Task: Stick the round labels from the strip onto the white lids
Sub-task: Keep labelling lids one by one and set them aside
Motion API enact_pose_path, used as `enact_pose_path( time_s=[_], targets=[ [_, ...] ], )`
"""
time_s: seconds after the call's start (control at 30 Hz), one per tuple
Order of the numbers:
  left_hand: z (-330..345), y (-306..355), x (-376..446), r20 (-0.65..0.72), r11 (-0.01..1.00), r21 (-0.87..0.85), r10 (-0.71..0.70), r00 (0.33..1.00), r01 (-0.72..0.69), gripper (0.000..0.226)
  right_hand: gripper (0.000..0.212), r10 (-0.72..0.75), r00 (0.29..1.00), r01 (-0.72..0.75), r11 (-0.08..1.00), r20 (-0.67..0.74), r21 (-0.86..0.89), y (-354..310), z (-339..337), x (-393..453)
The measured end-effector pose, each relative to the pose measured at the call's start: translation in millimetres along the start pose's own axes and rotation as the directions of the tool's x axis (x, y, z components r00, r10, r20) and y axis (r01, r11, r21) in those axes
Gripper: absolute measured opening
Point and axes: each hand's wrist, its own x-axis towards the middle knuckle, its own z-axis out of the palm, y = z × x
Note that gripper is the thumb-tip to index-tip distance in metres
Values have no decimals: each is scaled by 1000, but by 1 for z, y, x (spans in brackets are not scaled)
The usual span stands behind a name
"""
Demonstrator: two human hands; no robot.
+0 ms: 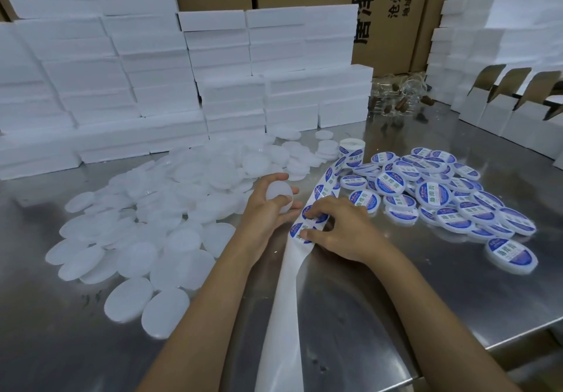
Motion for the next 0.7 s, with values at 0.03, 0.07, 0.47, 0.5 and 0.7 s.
enact_pose_path(
  time_s=[0.03, 0.07, 0.47, 0.5, 0.7],
  targets=[
    [1, 0, 0, 11, 1000, 7, 9, 1000, -9, 38, 37, -2, 1000, 2, 1000, -3, 2, 0, 0, 0],
    [3, -1, -1, 23, 1000, 20, 17, 1000, -18, 38, 35, -4, 1000, 4, 1000, -6, 5, 0, 1, 1],
    [6, -3, -3, 45, 998, 54, 29, 999, -31, 38, 28, -8, 1000, 7, 1000, -23, -15, -5, 3, 2],
    [6, -3, -3, 44, 998, 58, 27, 999, -30, 38, 26, -6, 1000, 5, 1000, -22, -10, -5, 3, 1],
    [7, -2, -3, 37, 996, 87, -2, 999, -1, 37, 18, 11, 999, -11, 1000, -38, 9, -6, 2, 0]
  ],
)
